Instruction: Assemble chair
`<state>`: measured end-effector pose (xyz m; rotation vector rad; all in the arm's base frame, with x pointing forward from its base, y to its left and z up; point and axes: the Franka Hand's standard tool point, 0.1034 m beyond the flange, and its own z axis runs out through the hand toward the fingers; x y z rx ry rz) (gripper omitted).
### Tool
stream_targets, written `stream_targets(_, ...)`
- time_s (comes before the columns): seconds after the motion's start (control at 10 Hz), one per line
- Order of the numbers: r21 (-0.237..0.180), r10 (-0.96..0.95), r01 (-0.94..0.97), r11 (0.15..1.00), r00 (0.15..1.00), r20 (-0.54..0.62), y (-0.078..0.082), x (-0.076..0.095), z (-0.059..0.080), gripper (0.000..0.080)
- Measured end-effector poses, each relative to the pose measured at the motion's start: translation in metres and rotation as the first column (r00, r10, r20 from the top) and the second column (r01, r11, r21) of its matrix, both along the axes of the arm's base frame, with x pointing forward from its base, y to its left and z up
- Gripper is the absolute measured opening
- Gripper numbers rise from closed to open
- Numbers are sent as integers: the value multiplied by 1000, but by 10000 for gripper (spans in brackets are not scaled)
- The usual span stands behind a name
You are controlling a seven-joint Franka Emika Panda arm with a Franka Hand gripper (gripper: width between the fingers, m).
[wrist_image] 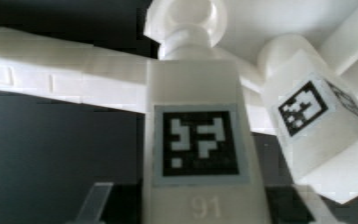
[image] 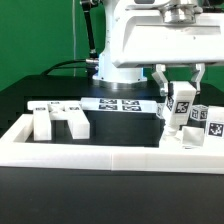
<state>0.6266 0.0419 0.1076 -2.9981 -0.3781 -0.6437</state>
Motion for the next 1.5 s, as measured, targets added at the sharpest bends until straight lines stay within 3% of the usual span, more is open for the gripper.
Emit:
stream_targets(0.6, -12, -10, 11, 1000, 998, 64, -2, -4, -4, 292)
stream_targets(1.5, -10, 7, -7, 1000, 999, 41, 10, -12, -20, 292)
